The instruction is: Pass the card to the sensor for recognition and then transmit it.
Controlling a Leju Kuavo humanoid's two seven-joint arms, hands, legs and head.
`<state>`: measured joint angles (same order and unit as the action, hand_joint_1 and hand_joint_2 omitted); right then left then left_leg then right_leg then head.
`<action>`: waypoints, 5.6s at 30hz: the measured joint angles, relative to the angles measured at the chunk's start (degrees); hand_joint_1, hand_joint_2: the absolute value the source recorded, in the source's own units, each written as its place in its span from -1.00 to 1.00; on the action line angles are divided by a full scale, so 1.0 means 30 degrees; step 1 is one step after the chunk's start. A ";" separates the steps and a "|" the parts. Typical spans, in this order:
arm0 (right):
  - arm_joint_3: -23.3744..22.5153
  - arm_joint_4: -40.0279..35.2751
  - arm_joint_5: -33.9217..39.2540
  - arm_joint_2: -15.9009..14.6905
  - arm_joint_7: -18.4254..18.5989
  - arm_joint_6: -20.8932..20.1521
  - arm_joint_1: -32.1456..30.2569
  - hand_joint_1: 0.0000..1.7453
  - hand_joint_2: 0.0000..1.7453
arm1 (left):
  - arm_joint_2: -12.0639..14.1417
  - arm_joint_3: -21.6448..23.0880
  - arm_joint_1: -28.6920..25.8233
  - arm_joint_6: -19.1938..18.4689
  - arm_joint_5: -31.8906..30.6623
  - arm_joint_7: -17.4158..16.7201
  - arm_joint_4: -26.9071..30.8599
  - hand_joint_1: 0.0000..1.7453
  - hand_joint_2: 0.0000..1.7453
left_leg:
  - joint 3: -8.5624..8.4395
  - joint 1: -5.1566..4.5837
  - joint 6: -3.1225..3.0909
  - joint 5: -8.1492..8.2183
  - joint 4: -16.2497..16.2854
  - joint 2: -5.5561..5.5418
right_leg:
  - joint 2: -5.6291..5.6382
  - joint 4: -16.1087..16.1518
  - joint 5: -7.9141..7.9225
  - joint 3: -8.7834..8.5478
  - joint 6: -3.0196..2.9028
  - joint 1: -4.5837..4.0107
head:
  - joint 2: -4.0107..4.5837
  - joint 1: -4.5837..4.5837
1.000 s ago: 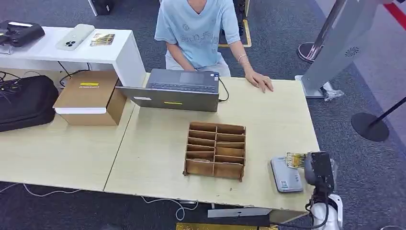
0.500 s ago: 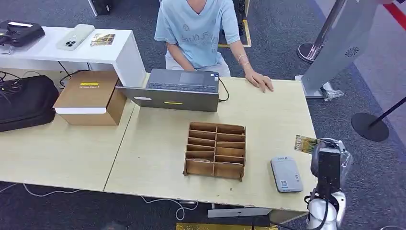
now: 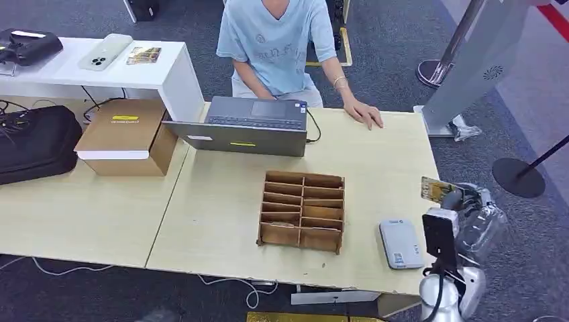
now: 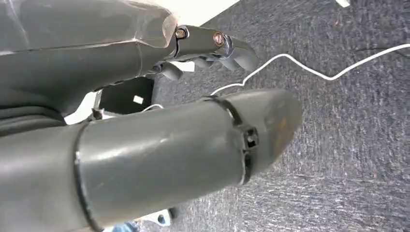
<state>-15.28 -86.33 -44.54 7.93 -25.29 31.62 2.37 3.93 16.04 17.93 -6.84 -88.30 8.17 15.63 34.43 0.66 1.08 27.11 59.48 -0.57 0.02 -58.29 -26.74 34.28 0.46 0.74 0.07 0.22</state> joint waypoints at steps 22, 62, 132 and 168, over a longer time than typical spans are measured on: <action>0.7836 0.2056 -1.5186 -0.0729 0.6508 0.1771 0.4965 1.00 1.00 | -0.0095 0.2304 0.1098 -0.0510 0.0000 0.1400 -0.0175 -1.00 -1.00 | -0.0009 -0.0001 0.0025 -0.0045 0.0000 0.0033 | 0.0023 -0.0023 0.0043 0.0003 -0.0028 0.0002 | 0.0000 0.0000; 1.6008 1.9235 -1.3022 0.2106 0.6813 -0.7904 2.0640 1.00 1.00 | -0.0379 0.4957 0.2955 -0.1625 0.0000 0.3921 -0.0190 -1.00 -1.00 | -0.0007 0.0005 0.0036 -0.0066 0.0003 0.0021 | 0.0022 -0.0046 0.0047 0.0013 -0.0033 -0.0002 | 0.0000 -0.0007; 1.0020 2.2578 -0.7587 0.1908 0.7395 -1.1721 2.2420 1.00 1.00 | -0.6841 1.0367 0.0798 0.0328 0.0715 0.2807 -0.0488 -1.00 -1.00 | 0.0059 0.0009 -0.0070 -0.0088 0.0030 0.0044 | 0.0022 0.0067 0.0160 0.0015 0.0044 -0.0008 | 0.0000 0.0000; 1.0478 2.2534 -0.7252 0.1712 0.7286 -1.1721 2.2423 1.00 1.00 | -0.6703 1.7605 0.1709 -0.1691 0.7284 -0.2549 0.0699 -1.00 -1.00 | 0.0100 0.0005 -0.0068 -0.0087 0.0027 0.0053 | 0.0039 0.0063 0.0156 0.0056 0.0047 -0.0006 | 0.0000 0.0022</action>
<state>16.15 -18.73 -66.29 13.07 -3.43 -3.54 69.63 -16.17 68.85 23.06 -11.91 -66.45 0.52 17.73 34.73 0.67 0.88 26.85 59.56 -0.41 0.13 -58.10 -26.27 34.45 0.60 0.72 0.07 0.28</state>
